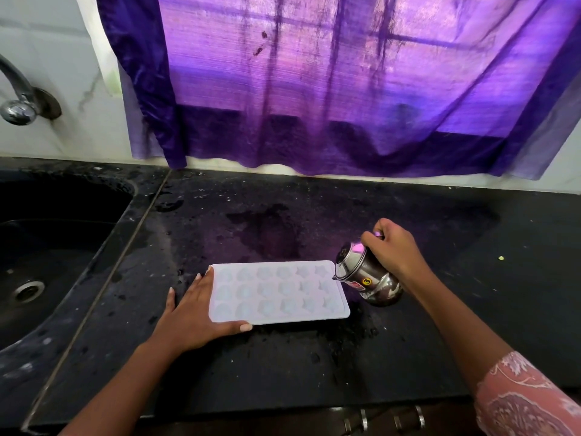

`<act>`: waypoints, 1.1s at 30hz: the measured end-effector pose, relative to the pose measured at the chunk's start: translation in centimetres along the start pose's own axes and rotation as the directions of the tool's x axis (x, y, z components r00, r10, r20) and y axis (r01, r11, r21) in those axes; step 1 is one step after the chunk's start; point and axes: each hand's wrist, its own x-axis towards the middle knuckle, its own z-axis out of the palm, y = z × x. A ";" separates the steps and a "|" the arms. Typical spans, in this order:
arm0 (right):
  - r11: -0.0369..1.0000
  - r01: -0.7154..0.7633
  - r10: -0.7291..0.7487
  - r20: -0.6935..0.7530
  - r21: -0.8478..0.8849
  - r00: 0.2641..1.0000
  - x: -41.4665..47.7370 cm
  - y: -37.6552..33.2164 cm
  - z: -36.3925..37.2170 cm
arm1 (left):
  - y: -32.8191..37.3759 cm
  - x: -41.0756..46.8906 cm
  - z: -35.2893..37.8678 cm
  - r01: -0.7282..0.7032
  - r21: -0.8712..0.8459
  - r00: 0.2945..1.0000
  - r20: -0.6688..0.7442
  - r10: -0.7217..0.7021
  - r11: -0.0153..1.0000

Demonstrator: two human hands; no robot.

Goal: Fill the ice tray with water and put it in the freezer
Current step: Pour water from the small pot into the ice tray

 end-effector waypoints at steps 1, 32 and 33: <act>1.000 0.000 0.000 0.001 0.000 1.000 0.0 0.0 0.0 | 0.0 0.0 0.0 0.000 -0.002 1.000 -0.001 0.000 1.000; 0.998 0.032 -0.034 0.036 0.050 0.999 -0.2 -1.1 1.8 | 0.1 -0.2 0.0 0.006 -0.013 1.000 -0.005 -0.006 1.000; 0.998 0.038 -0.039 0.036 0.044 0.999 -0.2 -1.2 1.9 | 0.1 -0.2 0.0 0.006 -0.016 1.000 -0.007 -0.006 1.000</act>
